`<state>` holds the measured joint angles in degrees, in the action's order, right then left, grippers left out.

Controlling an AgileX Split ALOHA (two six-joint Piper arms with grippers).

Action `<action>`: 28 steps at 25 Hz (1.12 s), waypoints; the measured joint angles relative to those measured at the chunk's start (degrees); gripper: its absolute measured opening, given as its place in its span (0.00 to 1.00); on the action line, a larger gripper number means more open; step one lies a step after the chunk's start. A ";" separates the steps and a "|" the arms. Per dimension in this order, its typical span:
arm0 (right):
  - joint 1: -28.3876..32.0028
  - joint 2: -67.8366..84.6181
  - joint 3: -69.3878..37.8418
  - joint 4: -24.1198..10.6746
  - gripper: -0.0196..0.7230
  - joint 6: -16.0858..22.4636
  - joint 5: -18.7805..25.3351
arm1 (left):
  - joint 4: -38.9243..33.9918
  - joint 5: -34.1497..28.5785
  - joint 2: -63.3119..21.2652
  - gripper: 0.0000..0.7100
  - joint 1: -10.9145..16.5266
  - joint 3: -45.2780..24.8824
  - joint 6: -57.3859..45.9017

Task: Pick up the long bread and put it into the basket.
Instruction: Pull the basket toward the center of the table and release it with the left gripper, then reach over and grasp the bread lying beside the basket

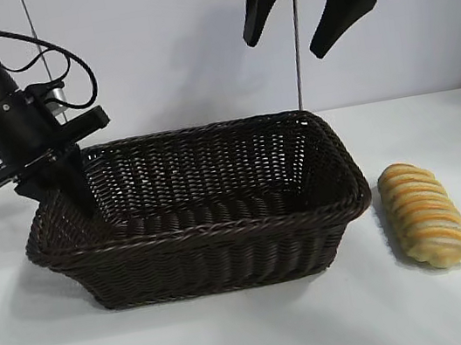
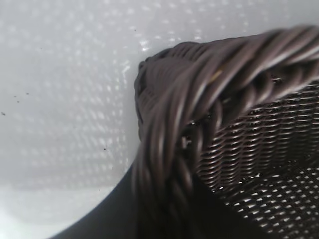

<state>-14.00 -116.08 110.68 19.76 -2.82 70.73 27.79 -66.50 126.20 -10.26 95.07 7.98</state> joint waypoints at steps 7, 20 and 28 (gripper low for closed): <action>0.00 0.00 0.00 0.00 0.81 0.00 0.00 | 0.49 -0.88 0.00 0.65 0.00 0.00 0.05; 0.00 0.00 0.00 0.00 0.81 0.00 0.06 | 0.08 -2.32 -5.37 0.68 0.00 0.00 0.05; 0.00 0.00 0.00 0.00 0.81 0.00 0.06 | -0.22 -2.72 -11.91 0.68 0.00 0.00 0.05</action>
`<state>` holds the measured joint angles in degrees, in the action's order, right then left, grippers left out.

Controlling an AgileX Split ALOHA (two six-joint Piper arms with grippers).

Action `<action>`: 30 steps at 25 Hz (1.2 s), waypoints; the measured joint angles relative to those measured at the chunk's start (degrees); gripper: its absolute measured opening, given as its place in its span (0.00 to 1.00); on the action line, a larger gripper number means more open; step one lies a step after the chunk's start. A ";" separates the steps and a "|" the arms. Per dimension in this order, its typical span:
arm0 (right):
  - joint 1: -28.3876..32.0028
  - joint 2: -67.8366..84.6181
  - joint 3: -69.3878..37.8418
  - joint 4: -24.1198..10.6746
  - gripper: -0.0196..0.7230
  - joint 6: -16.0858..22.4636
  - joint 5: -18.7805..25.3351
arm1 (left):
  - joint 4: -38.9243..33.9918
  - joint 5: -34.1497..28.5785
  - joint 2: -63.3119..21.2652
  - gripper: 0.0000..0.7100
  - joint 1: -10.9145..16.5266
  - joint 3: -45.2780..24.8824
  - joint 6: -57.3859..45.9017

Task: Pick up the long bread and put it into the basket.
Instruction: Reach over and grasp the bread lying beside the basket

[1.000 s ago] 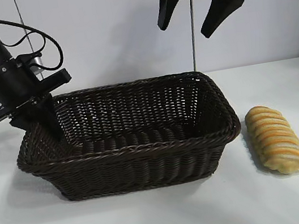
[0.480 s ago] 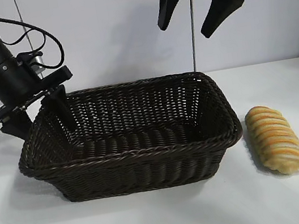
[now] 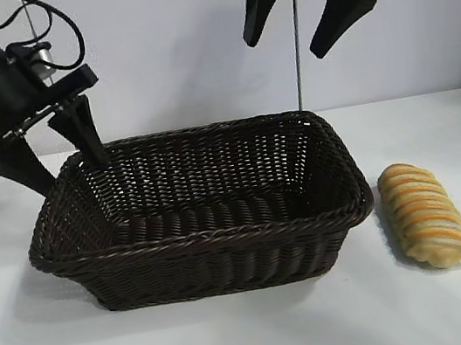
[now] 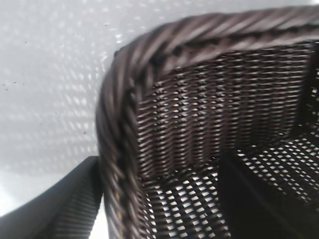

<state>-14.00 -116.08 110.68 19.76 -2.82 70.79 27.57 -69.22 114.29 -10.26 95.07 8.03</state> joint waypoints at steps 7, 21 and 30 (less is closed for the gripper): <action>0.00 0.00 0.00 0.00 0.81 0.00 0.00 | 0.05 -0.42 -4.22 0.68 0.00 0.00 -2.49; 0.00 0.00 0.00 0.00 0.81 0.00 0.00 | -0.01 -1.09 -10.41 0.68 -4.32 0.00 -4.97; 0.00 0.00 0.00 0.00 0.81 0.00 -0.06 | 1.05 7.94 -10.77 0.68 -8.16 -3.24 -7.20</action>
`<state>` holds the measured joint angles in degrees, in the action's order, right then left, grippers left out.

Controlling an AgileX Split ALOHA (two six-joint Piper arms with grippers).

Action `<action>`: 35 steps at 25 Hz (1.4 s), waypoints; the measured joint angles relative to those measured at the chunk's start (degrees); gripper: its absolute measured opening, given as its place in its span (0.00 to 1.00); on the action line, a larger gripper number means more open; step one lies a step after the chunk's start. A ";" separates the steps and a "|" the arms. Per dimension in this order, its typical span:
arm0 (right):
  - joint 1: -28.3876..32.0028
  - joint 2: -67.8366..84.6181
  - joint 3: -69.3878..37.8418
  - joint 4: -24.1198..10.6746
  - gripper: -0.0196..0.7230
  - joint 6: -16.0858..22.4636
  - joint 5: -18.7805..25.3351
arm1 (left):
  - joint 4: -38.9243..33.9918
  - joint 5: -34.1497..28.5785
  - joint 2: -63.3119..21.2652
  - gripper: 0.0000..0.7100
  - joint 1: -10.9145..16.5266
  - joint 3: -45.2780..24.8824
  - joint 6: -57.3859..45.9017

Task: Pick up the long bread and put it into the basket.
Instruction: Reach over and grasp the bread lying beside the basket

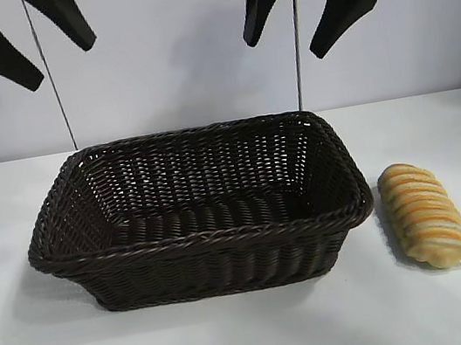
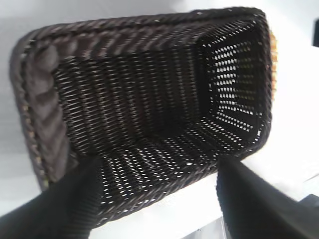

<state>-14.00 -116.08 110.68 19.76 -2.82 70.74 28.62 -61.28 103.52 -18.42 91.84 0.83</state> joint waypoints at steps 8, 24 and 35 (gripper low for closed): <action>0.00 0.00 0.00 0.00 0.81 0.00 0.00 | 1.60 4.45 0.00 0.68 0.00 -7.74 0.00; 0.00 0.00 0.00 0.00 0.81 0.05 0.00 | 1.77 4.65 0.00 0.68 0.00 -7.80 1.41; 0.00 0.00 0.00 -0.30 0.81 0.11 0.06 | 1.77 4.69 0.00 0.67 0.00 -7.80 1.62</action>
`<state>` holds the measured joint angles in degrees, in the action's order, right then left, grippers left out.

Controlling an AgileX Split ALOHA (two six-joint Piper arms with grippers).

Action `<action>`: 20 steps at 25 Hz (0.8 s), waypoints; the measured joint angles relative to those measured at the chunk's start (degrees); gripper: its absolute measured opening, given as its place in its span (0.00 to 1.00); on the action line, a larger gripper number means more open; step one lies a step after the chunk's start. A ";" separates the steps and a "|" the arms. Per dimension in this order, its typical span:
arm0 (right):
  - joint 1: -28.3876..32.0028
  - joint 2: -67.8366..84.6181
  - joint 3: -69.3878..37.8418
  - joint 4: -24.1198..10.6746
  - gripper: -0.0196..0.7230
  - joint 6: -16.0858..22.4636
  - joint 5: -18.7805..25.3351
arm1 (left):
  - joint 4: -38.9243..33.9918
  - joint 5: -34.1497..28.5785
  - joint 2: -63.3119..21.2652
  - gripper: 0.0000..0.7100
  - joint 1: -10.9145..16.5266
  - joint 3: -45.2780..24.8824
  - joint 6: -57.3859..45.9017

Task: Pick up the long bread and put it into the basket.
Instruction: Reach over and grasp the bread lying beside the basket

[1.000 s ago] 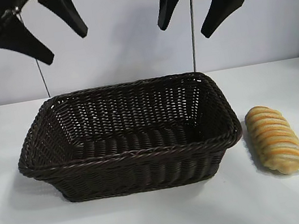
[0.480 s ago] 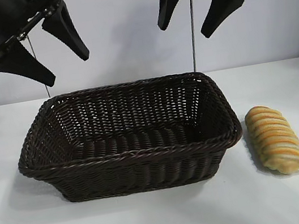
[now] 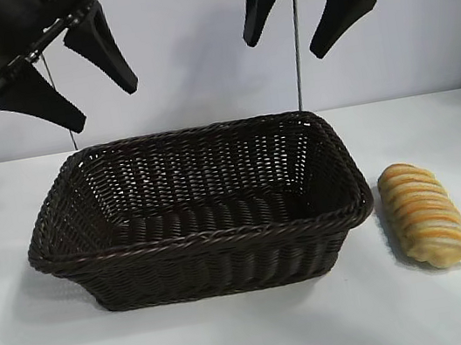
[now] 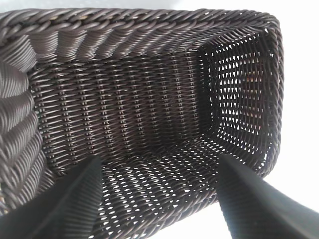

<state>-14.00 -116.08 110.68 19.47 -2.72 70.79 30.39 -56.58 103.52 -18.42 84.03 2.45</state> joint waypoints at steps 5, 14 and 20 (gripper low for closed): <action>0.00 0.00 0.00 -4.22 0.81 0.00 0.00 | 0.00 0.00 0.00 0.67 0.00 0.00 0.00; 2.49 1.52 0.00 -12.98 0.81 2.08 0.00 | 0.00 0.00 0.00 0.67 0.00 0.00 0.00; 5.87 1.88 0.00 -16.54 0.81 6.17 0.00 | 0.00 0.00 0.00 0.67 0.00 0.00 0.00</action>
<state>-8.14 -114.20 110.68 2.93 3.45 70.79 30.39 -56.58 103.52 -18.42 84.03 2.45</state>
